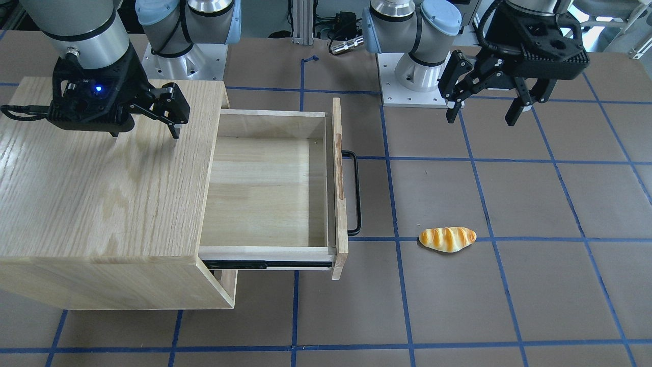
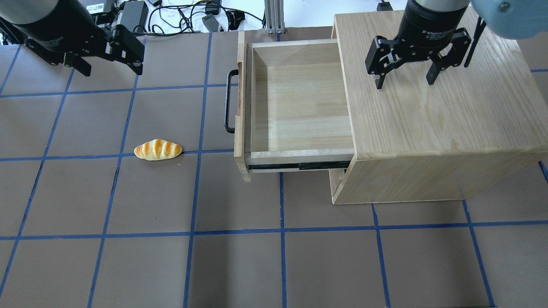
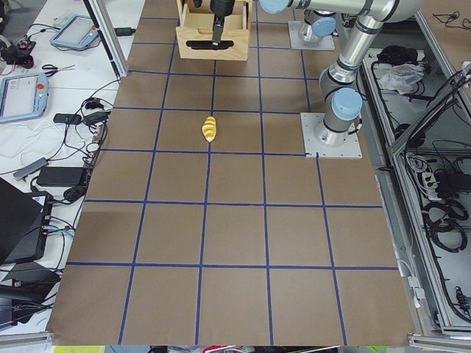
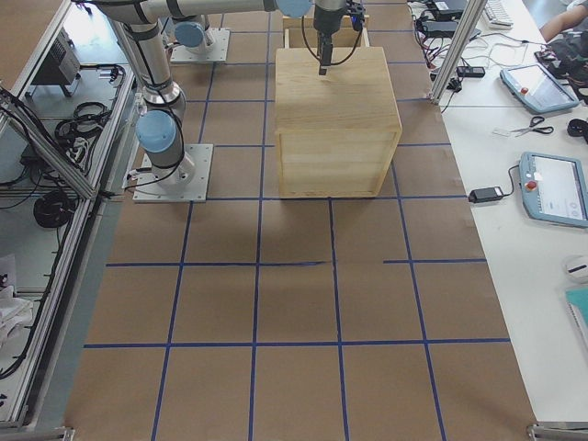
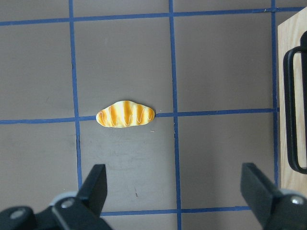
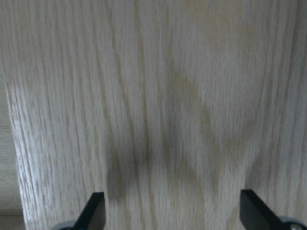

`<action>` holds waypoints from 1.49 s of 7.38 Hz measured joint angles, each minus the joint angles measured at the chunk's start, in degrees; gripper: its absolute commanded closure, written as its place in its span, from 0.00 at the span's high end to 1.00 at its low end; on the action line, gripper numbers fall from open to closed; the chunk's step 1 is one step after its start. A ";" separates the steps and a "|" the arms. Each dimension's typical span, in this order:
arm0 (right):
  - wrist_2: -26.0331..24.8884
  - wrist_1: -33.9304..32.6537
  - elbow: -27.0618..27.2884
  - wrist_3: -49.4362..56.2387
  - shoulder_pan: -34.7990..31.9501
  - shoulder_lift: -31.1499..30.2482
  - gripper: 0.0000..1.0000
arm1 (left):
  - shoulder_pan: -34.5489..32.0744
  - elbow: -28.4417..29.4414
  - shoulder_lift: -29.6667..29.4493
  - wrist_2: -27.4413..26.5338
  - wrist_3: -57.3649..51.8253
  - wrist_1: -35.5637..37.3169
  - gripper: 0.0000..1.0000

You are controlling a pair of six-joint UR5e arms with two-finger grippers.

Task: Open upper drawer

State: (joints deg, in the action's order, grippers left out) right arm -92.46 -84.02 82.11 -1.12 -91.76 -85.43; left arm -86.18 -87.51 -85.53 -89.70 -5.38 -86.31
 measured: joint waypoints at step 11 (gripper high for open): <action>0.00 0.00 0.04 0.02 0.00 0.00 1.00 | 0.13 2.53 -1.25 -1.61 4.98 -10.18 1.00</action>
